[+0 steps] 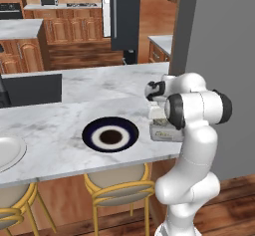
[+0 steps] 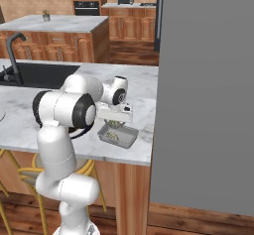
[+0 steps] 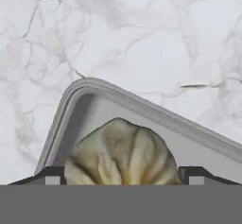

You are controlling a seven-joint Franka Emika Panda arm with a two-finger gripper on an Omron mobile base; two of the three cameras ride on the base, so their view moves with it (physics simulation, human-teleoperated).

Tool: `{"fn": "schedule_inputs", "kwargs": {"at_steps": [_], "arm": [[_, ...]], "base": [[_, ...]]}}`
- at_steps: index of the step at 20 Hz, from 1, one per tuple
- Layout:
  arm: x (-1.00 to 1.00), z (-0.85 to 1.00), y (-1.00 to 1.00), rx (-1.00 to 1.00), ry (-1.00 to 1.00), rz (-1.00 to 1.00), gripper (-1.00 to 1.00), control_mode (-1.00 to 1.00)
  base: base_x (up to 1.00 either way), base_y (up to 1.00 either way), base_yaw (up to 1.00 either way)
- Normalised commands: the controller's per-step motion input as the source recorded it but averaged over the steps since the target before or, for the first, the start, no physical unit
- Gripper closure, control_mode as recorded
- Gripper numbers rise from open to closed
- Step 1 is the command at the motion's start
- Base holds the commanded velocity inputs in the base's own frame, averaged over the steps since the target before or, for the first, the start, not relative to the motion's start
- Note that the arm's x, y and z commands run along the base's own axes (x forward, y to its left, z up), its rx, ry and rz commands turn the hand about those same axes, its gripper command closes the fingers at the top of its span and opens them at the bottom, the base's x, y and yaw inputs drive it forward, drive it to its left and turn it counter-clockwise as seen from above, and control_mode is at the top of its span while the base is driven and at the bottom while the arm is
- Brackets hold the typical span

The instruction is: Place two dumplings into each of the tupperware containers and then place the containers in the fridge.

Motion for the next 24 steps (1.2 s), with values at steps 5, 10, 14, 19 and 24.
{"fn": "schedule_inputs", "kwargs": {"at_steps": [5,10,14,19,24], "arm": [[-0.12,-0.06,-0.60,0.00,0.12,-0.16,1.00,-1.00],[-0.46,-0.04,-0.29,0.00,0.11,-0.15,1.00,-1.00],[-0.01,-0.26,0.00,-0.02,0.00,-0.04,1.00,-1.00],[0.17,-0.41,-0.01,-0.02,0.00,0.00,1.00,-1.00],[-0.01,-0.17,-0.07,0.00,0.01,0.00,1.00,-1.00]], "base": [[0.00,0.00,0.00],[0.00,0.00,0.00],[0.00,0.00,0.00],[0.00,0.00,0.00],[0.00,0.00,0.00]]}}
